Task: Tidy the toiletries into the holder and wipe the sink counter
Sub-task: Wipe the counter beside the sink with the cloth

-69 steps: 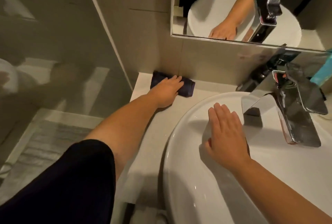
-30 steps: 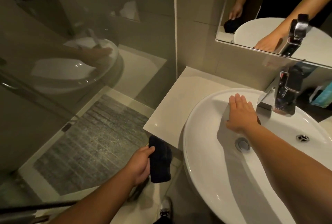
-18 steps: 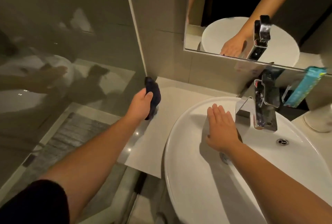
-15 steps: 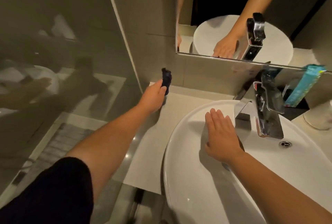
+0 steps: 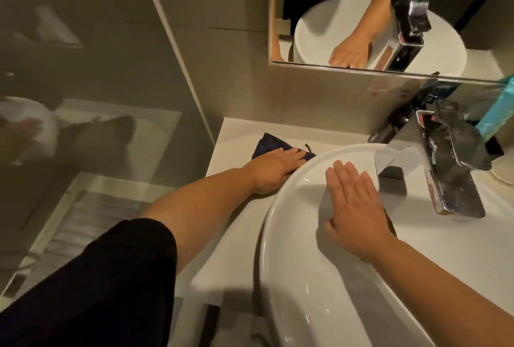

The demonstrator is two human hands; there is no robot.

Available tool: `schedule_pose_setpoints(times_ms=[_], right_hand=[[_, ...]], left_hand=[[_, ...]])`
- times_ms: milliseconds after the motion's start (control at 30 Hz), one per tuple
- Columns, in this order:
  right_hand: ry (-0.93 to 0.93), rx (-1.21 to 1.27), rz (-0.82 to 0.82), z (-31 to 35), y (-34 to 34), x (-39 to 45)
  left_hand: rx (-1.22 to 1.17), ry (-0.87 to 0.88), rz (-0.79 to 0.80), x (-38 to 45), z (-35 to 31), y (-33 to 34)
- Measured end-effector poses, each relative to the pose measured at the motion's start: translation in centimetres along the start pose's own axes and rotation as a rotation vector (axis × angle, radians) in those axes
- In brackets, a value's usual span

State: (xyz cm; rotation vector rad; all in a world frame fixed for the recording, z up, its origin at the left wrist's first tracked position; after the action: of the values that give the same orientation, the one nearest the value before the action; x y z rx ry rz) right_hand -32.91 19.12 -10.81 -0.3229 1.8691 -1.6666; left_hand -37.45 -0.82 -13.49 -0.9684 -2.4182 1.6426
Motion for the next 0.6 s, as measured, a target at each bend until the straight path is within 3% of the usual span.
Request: schedule_pose_setpoints(times_ms=[233,500,600], right_hand=[[-0.023,-0.014,0.101,0.1,-1.1,-0.5],[-0.061,0.043,0.249,0.1,-3.0,-2.1],[-0.096,0.152,0.186,0.7,-2.4,-5.1]], left_hand=[[-0.059,-0.24,-0.105,-12.0,-2.6,6.0],[-0.102,-0.498,-0.14,-21.0,-12.8,12.2],[-0.119,-0.546,-0.112,-22.8,-15.6,14.0]])
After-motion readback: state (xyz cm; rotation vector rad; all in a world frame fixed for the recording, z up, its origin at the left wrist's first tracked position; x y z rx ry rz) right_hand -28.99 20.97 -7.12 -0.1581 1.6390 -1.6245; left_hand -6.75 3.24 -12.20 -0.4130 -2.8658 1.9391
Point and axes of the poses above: each hand's wrist, its own x-axis towards the middle knuckle, its own y-axis out of the palm, z = x × y, the point moved 3 cm from there along x, towards the middle knuckle, and after that the axes turned 11 degrees about z, right-handed, at the moved point
